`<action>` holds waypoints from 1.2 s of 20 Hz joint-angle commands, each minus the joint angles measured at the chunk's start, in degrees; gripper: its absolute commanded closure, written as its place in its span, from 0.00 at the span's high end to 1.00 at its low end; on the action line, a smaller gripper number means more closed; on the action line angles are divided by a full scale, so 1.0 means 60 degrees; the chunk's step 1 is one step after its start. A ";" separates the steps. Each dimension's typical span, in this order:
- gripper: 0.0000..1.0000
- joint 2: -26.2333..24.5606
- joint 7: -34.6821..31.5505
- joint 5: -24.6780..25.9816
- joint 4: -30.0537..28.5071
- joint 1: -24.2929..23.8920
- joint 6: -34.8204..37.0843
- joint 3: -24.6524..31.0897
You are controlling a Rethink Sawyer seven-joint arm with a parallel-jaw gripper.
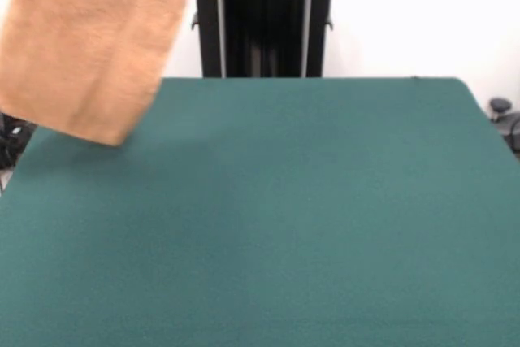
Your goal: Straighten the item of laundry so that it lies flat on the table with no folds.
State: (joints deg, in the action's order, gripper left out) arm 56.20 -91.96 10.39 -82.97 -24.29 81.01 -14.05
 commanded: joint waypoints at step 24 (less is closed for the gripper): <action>0.00 0.0080 -0.0636 0.0182 -0.2442 0.0029 -0.2625 0.0440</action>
State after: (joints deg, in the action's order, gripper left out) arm 57.36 -91.96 11.17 -88.74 -26.13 69.36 -14.05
